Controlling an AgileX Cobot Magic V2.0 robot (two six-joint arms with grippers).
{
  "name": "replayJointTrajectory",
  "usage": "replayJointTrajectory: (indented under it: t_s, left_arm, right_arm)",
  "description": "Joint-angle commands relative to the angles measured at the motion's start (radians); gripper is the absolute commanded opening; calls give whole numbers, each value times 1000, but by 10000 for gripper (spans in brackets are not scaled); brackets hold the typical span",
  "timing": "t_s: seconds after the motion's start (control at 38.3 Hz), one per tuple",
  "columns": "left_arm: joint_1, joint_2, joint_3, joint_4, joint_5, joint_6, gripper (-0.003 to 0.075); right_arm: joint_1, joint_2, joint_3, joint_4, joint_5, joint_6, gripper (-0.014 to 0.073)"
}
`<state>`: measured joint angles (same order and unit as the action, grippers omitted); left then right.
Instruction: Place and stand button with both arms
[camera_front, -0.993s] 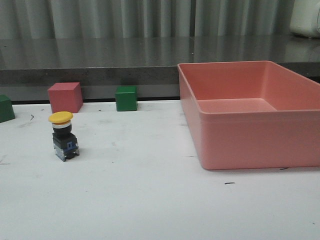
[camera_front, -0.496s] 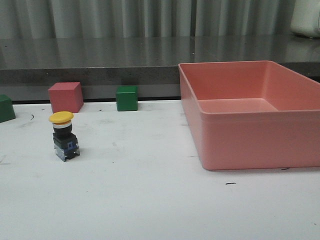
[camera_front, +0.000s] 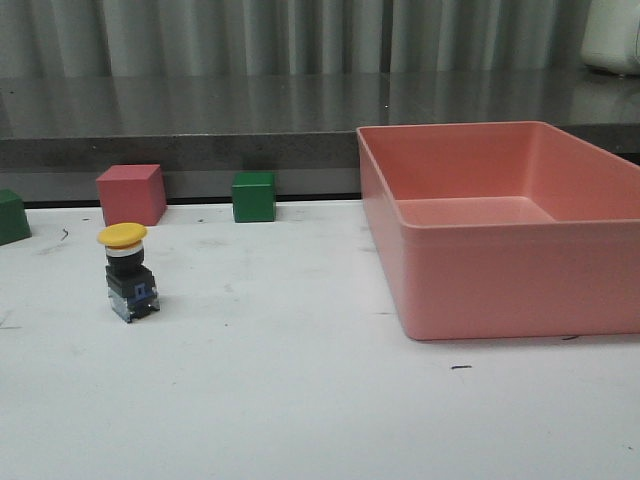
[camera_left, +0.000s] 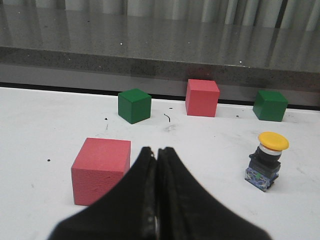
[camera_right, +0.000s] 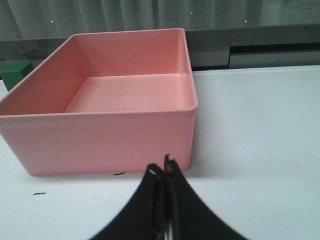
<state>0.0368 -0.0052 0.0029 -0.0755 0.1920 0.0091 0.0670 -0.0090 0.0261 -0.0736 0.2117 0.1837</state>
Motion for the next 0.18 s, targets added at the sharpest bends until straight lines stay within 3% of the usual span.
replayJointTrajectory:
  t_s: [0.0,0.16]
  left_arm:
    - [0,-23,8,-10,-85,1,-20]
    - [0,-23,8,-10,-85,1,-20]
  right_arm:
    - [-5,-19,-3,2,-75,-8,-70]
    - [-5,-19,-3,2,-75,-8,-70]
